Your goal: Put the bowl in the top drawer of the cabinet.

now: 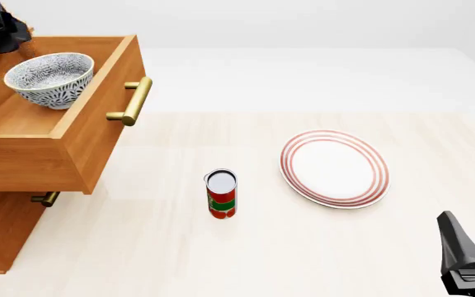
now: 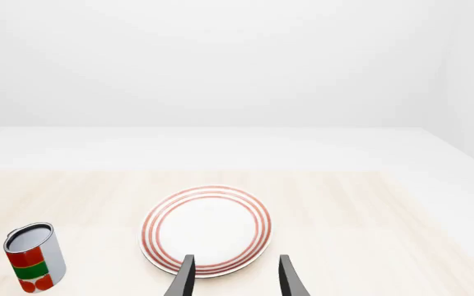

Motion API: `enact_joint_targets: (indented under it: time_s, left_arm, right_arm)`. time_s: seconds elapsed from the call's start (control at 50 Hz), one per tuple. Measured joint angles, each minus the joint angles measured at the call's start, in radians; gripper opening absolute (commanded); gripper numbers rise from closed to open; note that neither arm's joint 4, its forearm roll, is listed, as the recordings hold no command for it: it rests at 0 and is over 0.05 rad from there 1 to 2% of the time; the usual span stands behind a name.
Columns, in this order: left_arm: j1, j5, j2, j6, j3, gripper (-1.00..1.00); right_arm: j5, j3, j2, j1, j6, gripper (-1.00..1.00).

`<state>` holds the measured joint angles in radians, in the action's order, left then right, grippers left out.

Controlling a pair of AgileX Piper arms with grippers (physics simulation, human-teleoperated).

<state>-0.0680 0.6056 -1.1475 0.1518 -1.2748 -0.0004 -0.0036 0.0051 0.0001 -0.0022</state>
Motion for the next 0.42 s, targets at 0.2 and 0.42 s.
enact_joint_targets:
  time_s: [0.2, 0.42]
  left_arm:
    - [0.064, 0.038, 0.085, 0.041, -0.042, 1.0]
    - [0.145, 0.048, 0.191, 0.108, -0.049, 1.0]
  right_arm:
    - [0.0, 0.0, 0.0, 0.0, 0.0, 1.0]
    - [0.0, 0.0, 0.0, 0.0, 0.0, 1.0]
